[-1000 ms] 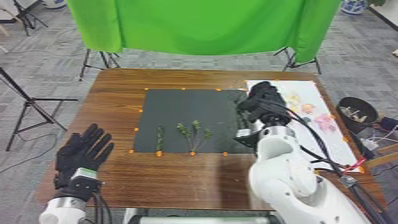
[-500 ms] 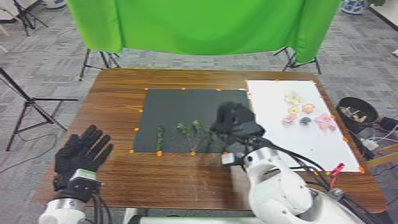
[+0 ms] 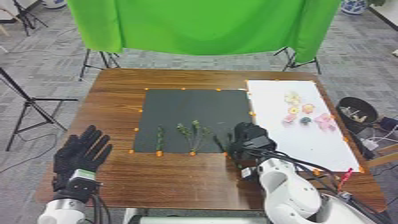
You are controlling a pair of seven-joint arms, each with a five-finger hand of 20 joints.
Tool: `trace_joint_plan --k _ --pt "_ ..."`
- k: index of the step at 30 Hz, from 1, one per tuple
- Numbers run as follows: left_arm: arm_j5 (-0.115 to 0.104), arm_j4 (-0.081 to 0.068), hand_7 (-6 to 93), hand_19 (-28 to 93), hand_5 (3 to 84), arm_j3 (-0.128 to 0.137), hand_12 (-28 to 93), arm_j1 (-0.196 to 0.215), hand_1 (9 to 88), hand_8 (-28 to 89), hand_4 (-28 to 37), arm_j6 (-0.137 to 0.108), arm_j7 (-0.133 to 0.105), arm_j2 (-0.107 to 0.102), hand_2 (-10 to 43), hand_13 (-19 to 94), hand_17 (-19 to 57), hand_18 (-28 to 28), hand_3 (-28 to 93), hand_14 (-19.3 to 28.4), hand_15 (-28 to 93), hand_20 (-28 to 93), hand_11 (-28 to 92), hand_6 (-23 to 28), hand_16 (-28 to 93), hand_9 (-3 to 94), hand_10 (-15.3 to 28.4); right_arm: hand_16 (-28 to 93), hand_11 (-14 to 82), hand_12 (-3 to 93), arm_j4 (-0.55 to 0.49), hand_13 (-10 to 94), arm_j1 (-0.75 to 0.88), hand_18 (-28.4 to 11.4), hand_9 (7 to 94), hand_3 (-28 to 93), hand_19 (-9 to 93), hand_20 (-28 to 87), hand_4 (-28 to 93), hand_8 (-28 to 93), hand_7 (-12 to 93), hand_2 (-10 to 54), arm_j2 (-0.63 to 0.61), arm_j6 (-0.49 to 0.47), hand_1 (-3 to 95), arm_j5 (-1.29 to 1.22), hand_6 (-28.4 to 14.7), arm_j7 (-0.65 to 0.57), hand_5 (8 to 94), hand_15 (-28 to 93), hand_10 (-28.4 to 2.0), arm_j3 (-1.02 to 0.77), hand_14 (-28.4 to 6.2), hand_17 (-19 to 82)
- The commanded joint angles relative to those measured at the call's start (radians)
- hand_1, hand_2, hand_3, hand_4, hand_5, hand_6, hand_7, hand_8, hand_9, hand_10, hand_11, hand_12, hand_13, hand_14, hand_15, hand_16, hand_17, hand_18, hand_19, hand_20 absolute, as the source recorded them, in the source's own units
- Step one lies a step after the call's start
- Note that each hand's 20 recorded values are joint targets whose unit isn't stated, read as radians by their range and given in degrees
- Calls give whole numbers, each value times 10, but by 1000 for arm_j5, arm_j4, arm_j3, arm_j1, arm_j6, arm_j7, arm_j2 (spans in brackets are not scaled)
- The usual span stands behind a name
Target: Arrange flowers
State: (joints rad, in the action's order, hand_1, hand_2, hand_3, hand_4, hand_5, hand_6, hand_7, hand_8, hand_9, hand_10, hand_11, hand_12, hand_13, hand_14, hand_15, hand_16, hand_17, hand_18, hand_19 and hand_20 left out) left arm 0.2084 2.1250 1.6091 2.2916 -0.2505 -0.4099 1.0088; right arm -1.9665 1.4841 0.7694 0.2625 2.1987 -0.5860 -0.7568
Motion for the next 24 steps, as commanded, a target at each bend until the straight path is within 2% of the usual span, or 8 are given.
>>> trace_joint_plan --k 1,4,12,15,18,19,24 --pt "-6 -1 183 377 414 -3 100 3 298 -93 -275 11 5 8 166 238 -68 144 724 164 408 81 270 100 -91 319 157 497 79 379 27 909 -30 -242 933 838 887 297 -251 42 759 -95 70 17 609 26 10 -27 635 285 -75 18 -26 421" --pt "-5 -1 183 377 414 -5 101 4 298 -93 -275 10 9 9 166 238 -68 144 724 164 409 81 270 100 -91 319 157 497 79 378 61 909 -49 -241 934 839 885 297 -248 42 758 -95 120 -28 606 23 12 -43 635 286 -75 17 -26 423" --pt "-4 -4 183 377 414 -11 101 -3 298 -93 -275 8 20 12 166 239 -68 144 725 164 410 81 271 100 -92 319 157 498 79 380 147 909 -88 -242 932 841 882 300 -244 45 759 -95 219 -58 602 33 11 -142 632 286 -75 15 -26 423" --pt "-4 -3 182 377 414 -12 102 -1 298 -93 -275 9 19 13 166 239 -68 144 725 165 410 81 271 100 -92 320 157 497 78 378 162 908 -84 -244 931 843 882 301 -241 47 758 -95 240 -123 600 24 10 -190 631 285 -76 -13 -25 422" --pt "-4 -3 183 377 414 -12 101 -1 298 -93 -275 11 18 15 167 238 -68 144 725 165 410 81 270 100 -93 320 157 495 79 379 142 900 -66 -246 921 843 879 298 -235 55 755 -95 237 -105 595 2 3 -235 621 279 -80 -42 -24 418" --pt "-4 -2 184 378 414 -11 101 2 298 -93 -275 4 19 15 166 238 -68 144 725 165 411 82 271 100 -92 320 157 493 79 379 130 896 -54 -245 916 843 875 297 -231 57 752 -95 238 -107 590 -1 2 -231 616 278 -82 -60 -25 415" --pt "-20 -4 183 378 414 -12 101 3 297 -93 -275 7 18 19 167 239 -68 144 725 164 410 81 272 100 -93 320 157 451 75 348 61 830 -17 -245 854 801 846 305 -240 80 715 -95 249 -88 541 -44 -28 -259 584 293 -99 -133 -49 372"
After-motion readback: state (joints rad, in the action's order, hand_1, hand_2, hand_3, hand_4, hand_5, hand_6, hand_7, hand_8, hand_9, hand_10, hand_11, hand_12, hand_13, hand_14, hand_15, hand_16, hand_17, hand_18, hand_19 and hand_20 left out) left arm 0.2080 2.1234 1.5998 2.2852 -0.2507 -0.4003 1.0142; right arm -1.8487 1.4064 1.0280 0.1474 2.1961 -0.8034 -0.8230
